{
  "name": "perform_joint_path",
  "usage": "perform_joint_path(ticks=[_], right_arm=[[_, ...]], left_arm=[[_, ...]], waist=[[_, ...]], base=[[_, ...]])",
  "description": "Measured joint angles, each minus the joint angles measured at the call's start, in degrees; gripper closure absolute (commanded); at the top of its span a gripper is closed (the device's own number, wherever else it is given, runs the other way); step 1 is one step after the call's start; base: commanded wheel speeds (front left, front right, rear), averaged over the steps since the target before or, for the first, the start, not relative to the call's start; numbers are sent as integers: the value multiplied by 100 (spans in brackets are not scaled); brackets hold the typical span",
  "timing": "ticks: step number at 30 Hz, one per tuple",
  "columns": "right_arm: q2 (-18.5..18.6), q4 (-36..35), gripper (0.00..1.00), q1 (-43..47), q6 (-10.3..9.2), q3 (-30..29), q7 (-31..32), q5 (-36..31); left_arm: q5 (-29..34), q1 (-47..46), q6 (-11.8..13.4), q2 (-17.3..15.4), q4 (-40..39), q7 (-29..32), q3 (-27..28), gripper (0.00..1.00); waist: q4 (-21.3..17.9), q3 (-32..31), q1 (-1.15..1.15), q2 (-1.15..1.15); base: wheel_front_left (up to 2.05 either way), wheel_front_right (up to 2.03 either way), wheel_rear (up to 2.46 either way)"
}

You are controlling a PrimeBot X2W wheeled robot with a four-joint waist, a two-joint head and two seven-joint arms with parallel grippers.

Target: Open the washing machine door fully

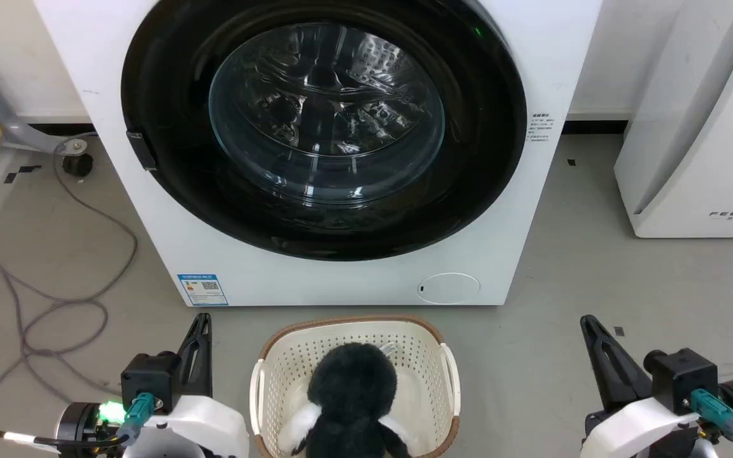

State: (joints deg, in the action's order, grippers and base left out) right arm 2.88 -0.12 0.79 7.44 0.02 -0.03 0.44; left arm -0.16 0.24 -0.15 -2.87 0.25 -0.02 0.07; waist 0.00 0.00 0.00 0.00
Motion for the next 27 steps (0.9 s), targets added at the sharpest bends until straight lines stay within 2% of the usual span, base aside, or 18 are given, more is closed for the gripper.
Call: perform_joint_path(ticks=[17, 18, 27], right_arm=[[0, 1, 100, 0, 0, 0, 0, 0], [0, 0, 0, 2, 0, 0, 0, 3], [0, -12, 0, 4, 0, -21, -32, 74]], left_arm=[[0, 0, 0, 0, -1, 0, 0, 100], [-1, 0, 0, 0, 1, 0, 0, 0], [-3, 1, 20, 0, 7, -16, -9, 0]], waist=[[0, 0, 0, 0], [0, 0, 0, 0], [0, 8, 0, 0]], base=[[0, 0, 0], [0, 0, 0], [0, 0, 0]])
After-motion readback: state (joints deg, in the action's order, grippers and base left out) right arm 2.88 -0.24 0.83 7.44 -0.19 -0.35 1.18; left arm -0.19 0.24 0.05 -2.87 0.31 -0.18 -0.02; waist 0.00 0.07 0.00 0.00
